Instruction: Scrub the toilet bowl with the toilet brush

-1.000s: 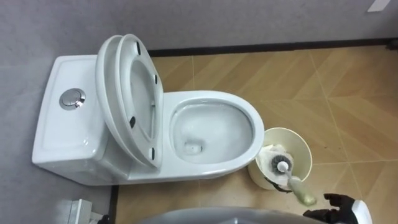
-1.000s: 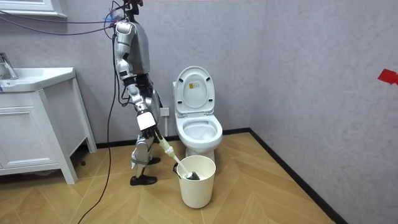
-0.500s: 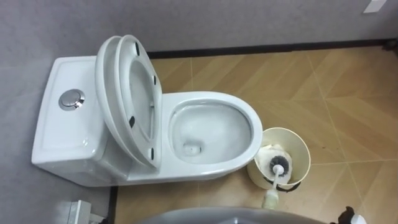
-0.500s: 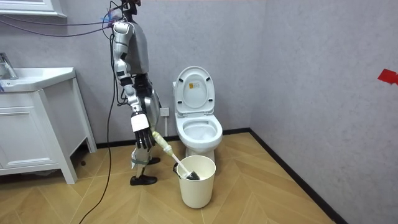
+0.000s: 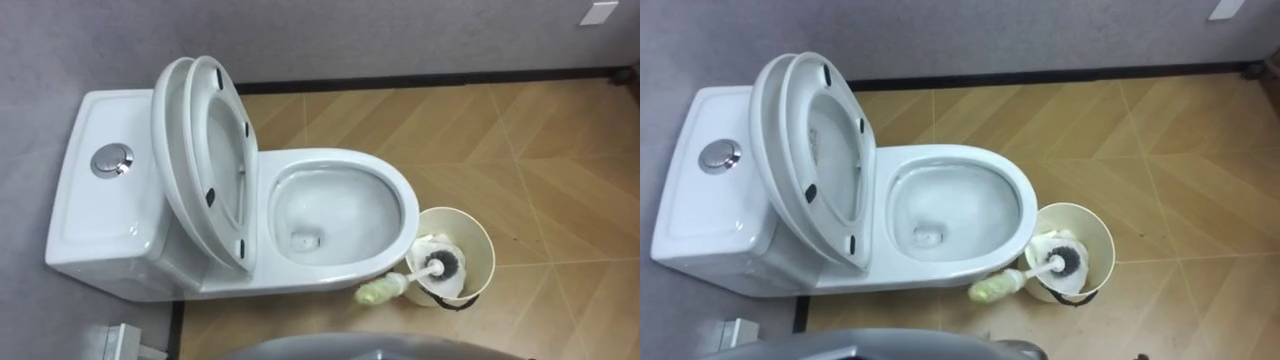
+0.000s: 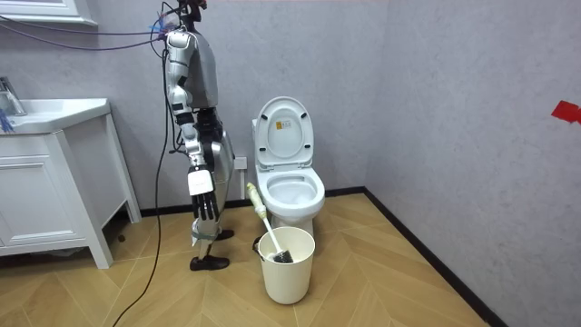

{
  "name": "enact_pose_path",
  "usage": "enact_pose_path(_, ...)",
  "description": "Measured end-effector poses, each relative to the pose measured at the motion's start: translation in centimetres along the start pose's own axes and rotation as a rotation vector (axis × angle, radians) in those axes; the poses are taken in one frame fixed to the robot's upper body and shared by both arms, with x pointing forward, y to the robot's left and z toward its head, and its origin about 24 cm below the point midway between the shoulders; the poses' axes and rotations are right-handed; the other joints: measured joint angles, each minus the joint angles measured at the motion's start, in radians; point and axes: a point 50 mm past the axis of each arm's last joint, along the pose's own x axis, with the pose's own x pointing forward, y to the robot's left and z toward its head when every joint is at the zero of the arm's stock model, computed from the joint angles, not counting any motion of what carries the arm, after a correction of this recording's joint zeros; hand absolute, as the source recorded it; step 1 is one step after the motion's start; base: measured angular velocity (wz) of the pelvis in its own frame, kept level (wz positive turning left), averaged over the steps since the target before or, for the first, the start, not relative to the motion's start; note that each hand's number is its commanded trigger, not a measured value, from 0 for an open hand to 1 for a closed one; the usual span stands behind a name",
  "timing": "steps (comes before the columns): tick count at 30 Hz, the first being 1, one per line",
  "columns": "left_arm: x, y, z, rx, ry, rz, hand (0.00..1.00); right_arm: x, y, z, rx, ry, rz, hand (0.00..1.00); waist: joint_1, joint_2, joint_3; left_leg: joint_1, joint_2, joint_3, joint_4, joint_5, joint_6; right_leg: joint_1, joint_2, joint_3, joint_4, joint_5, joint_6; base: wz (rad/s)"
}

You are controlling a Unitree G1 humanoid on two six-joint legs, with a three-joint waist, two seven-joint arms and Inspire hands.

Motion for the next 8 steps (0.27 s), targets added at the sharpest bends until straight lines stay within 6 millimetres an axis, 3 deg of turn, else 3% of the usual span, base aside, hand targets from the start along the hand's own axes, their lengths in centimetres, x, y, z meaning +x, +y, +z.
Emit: enact_pose_path(8,0.1,-0.1,-0.3,0.008,0.036,-0.035,0.0,-0.5,1.9,-3.1,0.026,0.196,0.267,0.0,0.004,0.001,0.0034,0.018,-0.001,-0.013,-0.002,-0.001,0.0,0.026,0.0,-0.004,-0.011,0.001,0.001,0.02)
